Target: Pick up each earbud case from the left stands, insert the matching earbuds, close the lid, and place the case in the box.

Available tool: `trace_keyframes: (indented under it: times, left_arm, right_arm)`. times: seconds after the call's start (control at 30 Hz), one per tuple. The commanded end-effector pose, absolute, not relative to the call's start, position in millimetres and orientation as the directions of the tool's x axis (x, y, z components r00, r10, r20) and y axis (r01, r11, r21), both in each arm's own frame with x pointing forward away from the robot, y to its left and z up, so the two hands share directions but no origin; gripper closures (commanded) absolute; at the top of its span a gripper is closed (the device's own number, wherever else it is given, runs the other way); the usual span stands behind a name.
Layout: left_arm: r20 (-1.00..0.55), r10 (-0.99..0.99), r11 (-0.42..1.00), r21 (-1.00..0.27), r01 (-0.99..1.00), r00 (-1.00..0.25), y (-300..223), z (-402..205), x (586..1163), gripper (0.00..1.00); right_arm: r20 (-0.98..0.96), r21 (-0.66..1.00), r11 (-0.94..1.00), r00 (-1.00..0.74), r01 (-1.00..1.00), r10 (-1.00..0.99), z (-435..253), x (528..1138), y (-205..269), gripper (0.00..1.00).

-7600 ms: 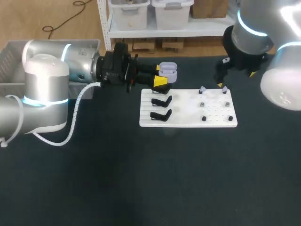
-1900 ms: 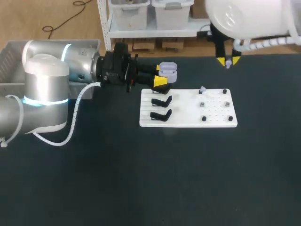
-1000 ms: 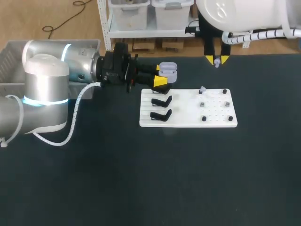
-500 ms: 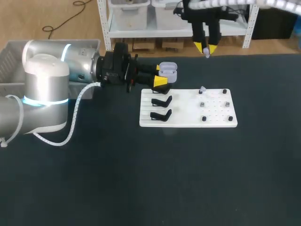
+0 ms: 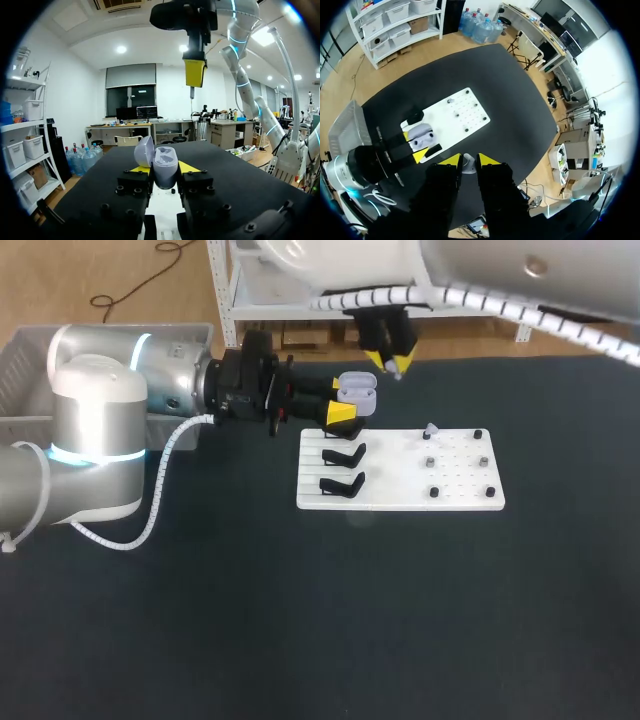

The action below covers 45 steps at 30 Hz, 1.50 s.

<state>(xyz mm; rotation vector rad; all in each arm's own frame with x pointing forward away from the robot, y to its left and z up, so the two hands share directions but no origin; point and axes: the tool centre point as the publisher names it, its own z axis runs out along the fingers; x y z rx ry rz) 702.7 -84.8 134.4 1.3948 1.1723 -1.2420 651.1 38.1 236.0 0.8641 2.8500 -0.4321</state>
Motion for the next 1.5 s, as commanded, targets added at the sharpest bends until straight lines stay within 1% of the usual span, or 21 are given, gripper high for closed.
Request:
trace_keyframes:
  times: [0.03, 0.27, 0.43, 1.03, 1.17, 1.5]
  left_arm:
    - [-0.996, 0.081, -0.143, 0.033, 0.989, 0.045, -84.8, 133.9, 703.3, 1.00]
    - [-0.996, 0.081, -0.143, 0.033, 0.989, 0.045, -84.8, 133.9, 703.3, 1.00]
    - [-0.996, 0.081, -0.143, 0.033, 0.989, 0.045, -84.8, 133.9, 703.3, 1.00]
    - [-0.996, 0.081, -0.143, 0.033, 0.989, 0.045, -84.8, 133.9, 703.3, 1.00]
    - [-0.996, 0.081, -0.143, 0.033, 0.989, 0.045, -84.8, 133.9, 703.3, 1.00]
    - [-0.996, 0.081, -0.143, 0.033, 0.989, 0.045, -84.8, 133.9, 703.3, 1.00]
  right_arm:
    - [-0.189, -0.232, 0.795, -0.828, 0.560, 0.528, 230.4, 657.9, 45.9, 1.00]
    - [-0.179, -0.234, 0.817, -0.849, 0.527, 0.496, 214.8, 666.6, 64.6, 1.00]
    - [-0.180, -0.222, 0.833, -0.861, 0.507, 0.476, 203.8, 674.6, 66.7, 1.00]
    - [-0.178, -0.212, 0.838, -0.863, 0.503, 0.473, 203.8, 676.1, 66.9, 1.00]
    - [-0.200, -0.201, 0.823, -0.844, 0.532, 0.497, 208.2, 685.4, 77.7, 1.00]
    - [-0.214, -0.214, 0.758, -0.787, 0.616, 0.579, 202.6, 692.4, 70.9, 1.00]
